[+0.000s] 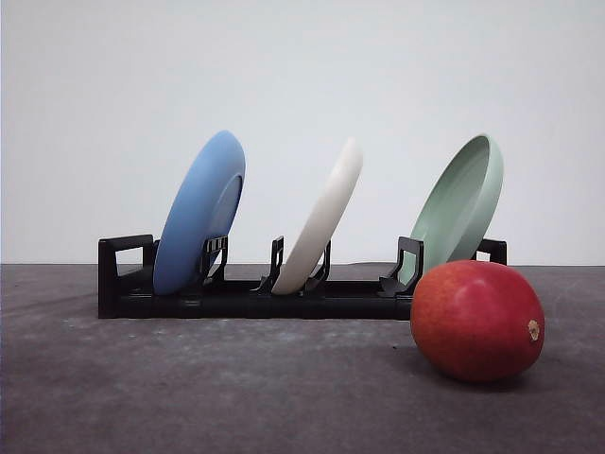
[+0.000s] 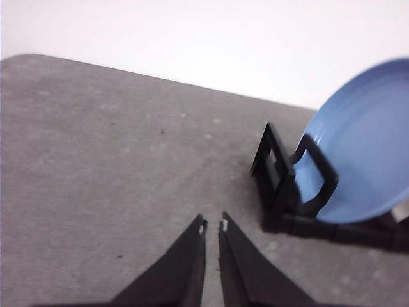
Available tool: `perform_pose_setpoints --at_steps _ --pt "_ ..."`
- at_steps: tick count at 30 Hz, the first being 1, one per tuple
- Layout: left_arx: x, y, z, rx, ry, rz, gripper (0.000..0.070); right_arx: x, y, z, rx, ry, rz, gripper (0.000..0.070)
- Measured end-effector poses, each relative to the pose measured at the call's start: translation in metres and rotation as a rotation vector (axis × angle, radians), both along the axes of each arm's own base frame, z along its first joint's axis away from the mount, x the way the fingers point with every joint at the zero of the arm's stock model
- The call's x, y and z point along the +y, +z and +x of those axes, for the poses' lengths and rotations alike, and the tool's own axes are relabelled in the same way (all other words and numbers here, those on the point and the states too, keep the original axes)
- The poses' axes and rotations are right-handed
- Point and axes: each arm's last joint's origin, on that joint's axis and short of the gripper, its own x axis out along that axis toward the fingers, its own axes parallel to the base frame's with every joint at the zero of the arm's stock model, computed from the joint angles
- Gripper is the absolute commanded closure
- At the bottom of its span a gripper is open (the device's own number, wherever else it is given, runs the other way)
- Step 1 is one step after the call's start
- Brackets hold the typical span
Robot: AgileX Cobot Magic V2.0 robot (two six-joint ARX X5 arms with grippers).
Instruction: Place pomegranate in white plate
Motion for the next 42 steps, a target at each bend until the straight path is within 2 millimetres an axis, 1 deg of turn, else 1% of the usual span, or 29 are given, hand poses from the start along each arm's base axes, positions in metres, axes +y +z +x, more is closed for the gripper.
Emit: perform_pose_setpoints --at_steps 6,10,12,16,19,21,26,31,36,42 --pt "0.000 0.006 0.000 -0.049 0.012 -0.189 0.0685 0.000 0.008 0.001 -0.072 -0.015 0.177 0.0678" --pt "0.000 0.016 0.000 -0.153 0.002 -0.253 0.0687 0.000 0.011 0.000 -0.095 -0.016 0.226 0.0678" --pt "0.000 0.021 0.000 -0.205 -0.005 -0.261 0.0687 0.000 0.017 -0.001 -0.109 -0.015 0.235 0.0679" --pt "0.000 0.033 -0.003 -0.254 -0.010 -0.235 0.0687 0.000 0.040 -0.006 -0.181 -0.006 0.239 0.0679" --pt "0.000 0.050 -0.008 -0.309 -0.012 -0.174 0.0687 0.000 0.056 -0.011 -0.229 -0.001 0.241 0.0680" --pt "0.000 0.062 -0.012 -0.323 -0.009 -0.132 0.0687 0.000 0.065 -0.014 -0.251 0.002 0.243 0.0695" --pt "0.000 0.087 -0.023 -0.216 0.006 -0.059 0.0687 0.000 0.092 -0.026 -0.252 0.002 0.245 0.0694" --pt "0.000 0.108 -0.030 -0.065 0.009 -0.025 0.0687 0.000 0.112 -0.031 -0.145 -0.011 0.245 0.0695" --pt "0.000 0.125 -0.029 0.081 0.005 0.017 0.0687 0.001 0.122 -0.026 0.018 0.001 0.238 0.0694" --pt "0.000 0.138 -0.019 0.251 -0.009 0.066 0.0688 0.005 0.128 -0.011 0.160 0.130 0.204 0.0694"
